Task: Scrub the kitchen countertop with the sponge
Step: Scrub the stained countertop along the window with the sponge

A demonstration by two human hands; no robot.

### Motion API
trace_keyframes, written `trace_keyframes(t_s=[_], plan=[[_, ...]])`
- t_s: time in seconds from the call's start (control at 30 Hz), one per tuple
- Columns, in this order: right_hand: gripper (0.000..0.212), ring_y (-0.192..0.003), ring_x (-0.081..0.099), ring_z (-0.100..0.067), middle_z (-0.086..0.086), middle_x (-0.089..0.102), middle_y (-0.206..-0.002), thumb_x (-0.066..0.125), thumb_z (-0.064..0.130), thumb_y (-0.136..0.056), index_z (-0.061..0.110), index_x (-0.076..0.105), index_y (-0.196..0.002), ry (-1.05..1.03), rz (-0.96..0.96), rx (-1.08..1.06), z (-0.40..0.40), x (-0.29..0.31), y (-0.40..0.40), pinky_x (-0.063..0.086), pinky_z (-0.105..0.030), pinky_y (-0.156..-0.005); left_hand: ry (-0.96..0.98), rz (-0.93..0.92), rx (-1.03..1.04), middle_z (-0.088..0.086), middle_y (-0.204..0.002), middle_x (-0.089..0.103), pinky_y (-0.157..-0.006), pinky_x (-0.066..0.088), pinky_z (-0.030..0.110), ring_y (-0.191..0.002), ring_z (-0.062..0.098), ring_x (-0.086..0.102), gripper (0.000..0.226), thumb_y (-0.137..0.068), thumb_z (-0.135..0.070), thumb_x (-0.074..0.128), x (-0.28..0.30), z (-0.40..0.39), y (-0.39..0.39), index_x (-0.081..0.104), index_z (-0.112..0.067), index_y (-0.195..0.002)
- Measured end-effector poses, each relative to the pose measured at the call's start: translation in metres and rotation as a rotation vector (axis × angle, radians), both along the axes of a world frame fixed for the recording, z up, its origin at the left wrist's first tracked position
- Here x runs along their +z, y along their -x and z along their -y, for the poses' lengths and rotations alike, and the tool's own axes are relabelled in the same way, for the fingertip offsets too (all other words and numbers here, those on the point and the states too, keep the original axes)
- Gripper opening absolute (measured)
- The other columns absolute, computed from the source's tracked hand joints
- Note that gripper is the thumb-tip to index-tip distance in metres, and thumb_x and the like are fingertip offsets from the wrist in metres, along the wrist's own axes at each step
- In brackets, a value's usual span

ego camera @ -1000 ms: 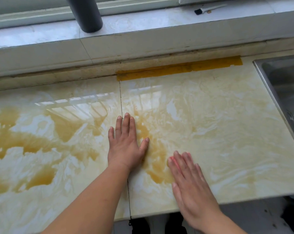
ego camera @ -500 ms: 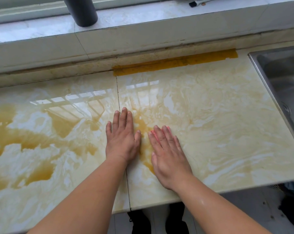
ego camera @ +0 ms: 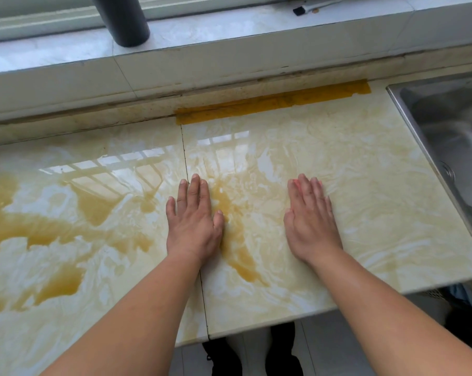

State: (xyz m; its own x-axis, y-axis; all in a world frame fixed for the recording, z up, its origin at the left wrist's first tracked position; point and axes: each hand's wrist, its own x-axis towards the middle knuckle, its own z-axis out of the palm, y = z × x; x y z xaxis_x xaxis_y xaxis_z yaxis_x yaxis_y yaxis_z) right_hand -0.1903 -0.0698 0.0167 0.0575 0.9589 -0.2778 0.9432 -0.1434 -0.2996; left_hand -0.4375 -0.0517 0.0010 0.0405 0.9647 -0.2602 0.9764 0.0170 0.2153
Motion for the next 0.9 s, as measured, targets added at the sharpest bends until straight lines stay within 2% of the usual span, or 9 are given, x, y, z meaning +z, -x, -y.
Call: trace_keyframes(t_s=[0.13,0.23,0.33,0.47,0.6,0.67,0.73,0.9], plan=[[0.066,-0.156,-0.018,-0.016,0.010,-0.015,-0.171,0.020,0.036,-0.102,0.028,-0.002,-0.164,-0.040,-0.013,0.144,0.087,-0.002,-0.004,0.002,-0.042,-0.128,0.029,0.046,-0.010,-0.008,-0.169,-0.032,-0.127,-0.016,0.045,-0.154,0.014,-0.034,0.076,-0.103,-0.053,0.017,0.003,-0.003,0.004,-0.017,-0.024,-0.164],[0.070,-0.159,0.003,-0.025,0.001,0.003,-0.173,0.034,0.031,-0.098,0.022,0.012,-0.164,-0.067,0.009,0.232,0.142,-0.003,0.003,0.014,-0.044,-0.120,0.016,0.098,-0.043,-0.010,-0.172,-0.024,-0.128,-0.013,0.040,-0.156,0.010,-0.027,0.071,-0.107,-0.050,0.023,0.007,-0.003,0.015,-0.010,-0.026,-0.166],[0.077,-0.156,0.014,-0.032,-0.006,0.014,-0.171,0.044,0.033,-0.090,0.014,0.024,-0.162,-0.077,0.037,0.334,0.156,-0.004,0.030,0.022,-0.048,-0.115,-0.030,0.105,-0.065,-0.011,-0.174,-0.015,-0.129,-0.007,0.036,-0.158,0.007,-0.019,0.067,-0.109,-0.044,0.022,0.010,0.001,0.038,-0.004,-0.024,-0.167],[0.073,-0.157,0.011,-0.032,-0.006,0.007,-0.172,0.040,0.035,-0.096,0.016,0.020,-0.163,-0.051,0.033,0.431,0.132,-0.002,0.072,0.017,-0.047,-0.117,-0.020,0.039,-0.052,-0.011,-0.171,-0.025,-0.130,-0.009,0.039,-0.156,0.009,-0.027,0.069,-0.108,-0.049,0.016,0.007,0.007,0.058,-0.012,-0.024,-0.165],[0.066,-0.155,-0.024,-0.020,0.007,-0.024,-0.168,0.022,0.036,-0.103,0.026,-0.003,-0.164,-0.027,-0.038,0.395,0.075,0.002,0.107,-0.006,-0.043,-0.126,-0.026,0.033,-0.042,-0.011,-0.170,-0.028,-0.129,-0.010,0.039,-0.154,0.008,-0.031,0.069,-0.108,-0.051,0.014,0.004,0.007,0.058,-0.014,-0.024,-0.165],[0.066,-0.152,-0.030,-0.018,0.009,-0.030,-0.166,0.021,0.035,-0.104,0.028,-0.008,-0.163,-0.021,-0.023,0.356,0.063,0.003,0.115,-0.009,-0.043,-0.127,-0.027,0.031,-0.044,-0.011,-0.170,-0.029,-0.129,-0.012,0.038,-0.154,0.008,-0.031,0.069,-0.108,-0.051,0.014,0.004,0.007,0.059,-0.015,-0.024,-0.165],[0.067,-0.155,-0.025,-0.020,0.007,-0.026,-0.168,0.025,0.034,-0.104,0.026,-0.006,-0.163,-0.015,-0.003,0.353,0.071,0.003,0.115,-0.007,-0.043,-0.126,-0.028,0.030,-0.048,-0.011,-0.170,-0.028,-0.129,-0.011,0.038,-0.154,0.008,-0.030,0.069,-0.108,-0.050,0.013,0.004,0.006,0.060,-0.014,-0.024,-0.165],[0.069,-0.159,0.004,-0.028,-0.002,0.002,-0.173,0.035,0.033,-0.099,0.019,0.014,-0.164,-0.042,0.027,0.407,0.110,0.003,0.102,0.012,-0.046,-0.119,-0.036,0.030,-0.047,-0.011,-0.169,-0.031,-0.128,-0.012,0.039,-0.154,0.009,-0.032,0.067,-0.108,-0.049,0.012,0.003,0.007,0.059,-0.017,-0.025,-0.164]])
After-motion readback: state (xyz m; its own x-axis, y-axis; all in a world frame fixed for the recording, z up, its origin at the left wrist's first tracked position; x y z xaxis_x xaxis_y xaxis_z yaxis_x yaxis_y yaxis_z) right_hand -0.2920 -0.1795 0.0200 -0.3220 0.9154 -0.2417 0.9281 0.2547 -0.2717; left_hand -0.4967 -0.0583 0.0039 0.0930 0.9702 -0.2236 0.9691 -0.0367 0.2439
